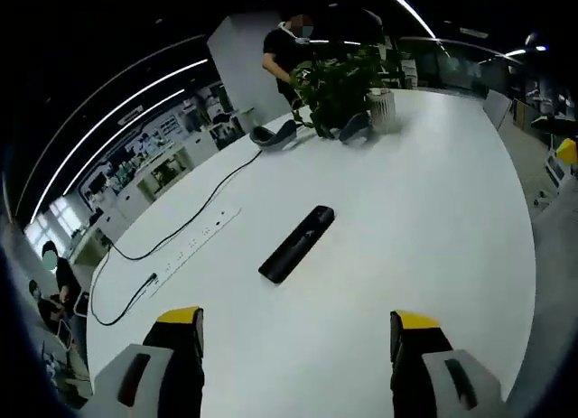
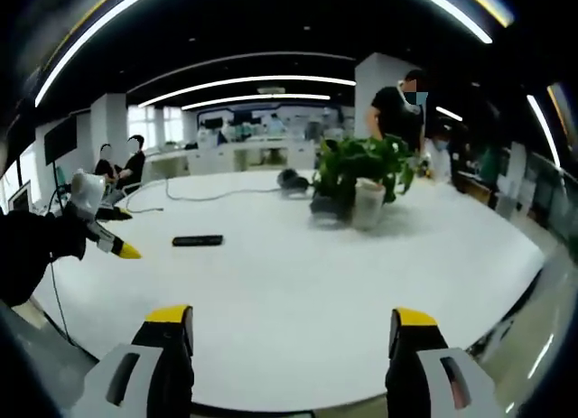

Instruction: Press the specified remote control buttons in sequence, fully releasing each button before pressing the next.

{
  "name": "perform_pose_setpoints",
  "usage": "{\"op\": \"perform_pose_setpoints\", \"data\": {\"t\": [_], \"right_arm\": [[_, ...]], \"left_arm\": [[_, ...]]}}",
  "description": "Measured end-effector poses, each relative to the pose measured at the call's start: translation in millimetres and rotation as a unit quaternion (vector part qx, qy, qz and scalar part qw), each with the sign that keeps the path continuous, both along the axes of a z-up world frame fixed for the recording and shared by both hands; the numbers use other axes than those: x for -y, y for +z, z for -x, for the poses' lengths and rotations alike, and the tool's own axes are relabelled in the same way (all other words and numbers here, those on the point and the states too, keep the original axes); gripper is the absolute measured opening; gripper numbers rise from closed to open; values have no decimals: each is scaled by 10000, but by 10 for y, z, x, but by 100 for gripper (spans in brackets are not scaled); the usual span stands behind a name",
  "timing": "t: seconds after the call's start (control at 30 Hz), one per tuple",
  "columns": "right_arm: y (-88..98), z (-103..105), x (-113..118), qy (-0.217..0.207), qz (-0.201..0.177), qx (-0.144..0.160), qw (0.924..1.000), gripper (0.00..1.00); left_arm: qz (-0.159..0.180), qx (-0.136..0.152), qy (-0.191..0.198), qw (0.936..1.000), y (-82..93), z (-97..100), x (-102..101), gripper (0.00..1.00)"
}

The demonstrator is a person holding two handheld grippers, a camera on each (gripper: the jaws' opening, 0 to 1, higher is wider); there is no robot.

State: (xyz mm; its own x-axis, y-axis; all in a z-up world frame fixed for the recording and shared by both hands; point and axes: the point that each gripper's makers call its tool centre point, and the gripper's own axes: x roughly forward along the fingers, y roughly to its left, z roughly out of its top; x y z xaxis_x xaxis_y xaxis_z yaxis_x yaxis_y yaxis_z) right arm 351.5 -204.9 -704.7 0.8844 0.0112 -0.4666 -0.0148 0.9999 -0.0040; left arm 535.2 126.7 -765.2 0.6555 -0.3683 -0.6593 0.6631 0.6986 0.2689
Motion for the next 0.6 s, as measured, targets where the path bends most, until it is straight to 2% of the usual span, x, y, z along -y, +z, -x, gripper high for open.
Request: {"op": "perform_pose_setpoints", "data": {"t": [0.2, 0.37, 0.5, 0.6], "right_arm": [[65, -9, 31, -100, -10, 185, 9998, 96], [68, -15, 43, -127, 17, 212, 9997, 99], [77, -20, 32, -93, -11, 236, 9997, 99], [66, -17, 37, -110, -53, 214, 9997, 99]], "left_arm": [[644, 169, 424, 9969, 247, 255, -74, 93], [1214, 262, 720, 9896, 426, 492, -110, 97], [1401, 410, 935, 9849, 538, 709, -159, 97], [1553, 400, 1055, 9814, 560, 888, -159, 97]]}}
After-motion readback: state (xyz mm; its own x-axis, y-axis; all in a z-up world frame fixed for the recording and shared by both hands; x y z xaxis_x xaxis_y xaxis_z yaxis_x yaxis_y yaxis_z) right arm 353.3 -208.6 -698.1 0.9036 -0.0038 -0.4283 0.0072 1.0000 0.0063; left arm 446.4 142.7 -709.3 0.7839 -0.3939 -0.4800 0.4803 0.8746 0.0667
